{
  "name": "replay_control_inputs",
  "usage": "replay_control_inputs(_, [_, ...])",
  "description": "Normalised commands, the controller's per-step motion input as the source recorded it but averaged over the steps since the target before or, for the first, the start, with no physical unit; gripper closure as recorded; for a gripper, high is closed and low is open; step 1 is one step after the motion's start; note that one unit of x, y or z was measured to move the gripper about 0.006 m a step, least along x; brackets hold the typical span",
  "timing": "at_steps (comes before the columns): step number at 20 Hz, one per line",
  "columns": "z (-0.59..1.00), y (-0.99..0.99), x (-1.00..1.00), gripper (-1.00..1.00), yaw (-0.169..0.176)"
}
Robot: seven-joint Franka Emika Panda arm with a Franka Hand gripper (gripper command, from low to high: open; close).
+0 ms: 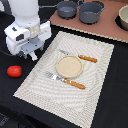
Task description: Place the pan onto the stove and place the fish and sausage into the pan.
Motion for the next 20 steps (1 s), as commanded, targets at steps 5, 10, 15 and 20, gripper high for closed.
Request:
replay_control_inputs(5, [-0.23, -0.01, -0.07, 1.0, 0.005])
replay_control_inputs(10, [-0.22, -0.02, -0.09, 1.0, 0.002])
replay_control_inputs(15, [-0.26, -0.06, -0.11, 1.0, 0.009])
replay_control_inputs(20, [-0.31, -0.16, -0.24, 1.0, 0.005])
